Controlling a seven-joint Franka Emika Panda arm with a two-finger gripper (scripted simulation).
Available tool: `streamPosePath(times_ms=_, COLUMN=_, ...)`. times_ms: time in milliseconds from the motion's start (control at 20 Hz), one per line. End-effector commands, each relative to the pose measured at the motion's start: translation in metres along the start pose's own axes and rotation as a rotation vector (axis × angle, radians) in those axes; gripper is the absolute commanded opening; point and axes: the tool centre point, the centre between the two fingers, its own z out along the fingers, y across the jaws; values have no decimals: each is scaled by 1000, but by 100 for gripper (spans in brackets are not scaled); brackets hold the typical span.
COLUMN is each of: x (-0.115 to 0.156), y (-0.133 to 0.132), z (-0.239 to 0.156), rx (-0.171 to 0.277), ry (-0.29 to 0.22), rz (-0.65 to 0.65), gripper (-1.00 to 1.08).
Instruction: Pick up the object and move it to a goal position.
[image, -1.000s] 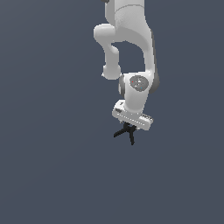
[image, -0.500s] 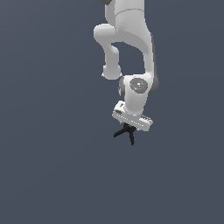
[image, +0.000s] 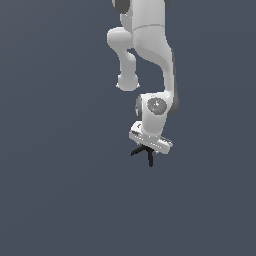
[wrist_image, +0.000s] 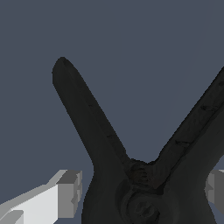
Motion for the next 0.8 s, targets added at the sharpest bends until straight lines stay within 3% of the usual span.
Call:
streamPosePath(times_ms=0, x=0, y=2, z=5, rx=-4, ry=-3, rz=2, gripper=100)
streamPosePath(times_ms=50, x=0, y=2, z=5, rx=-4, ry=-3, rz=2, gripper=-100)
streamPosePath(times_ms=750, x=2, y=4, z=-2, rx=0, ry=0, rz=0, gripper=-100)
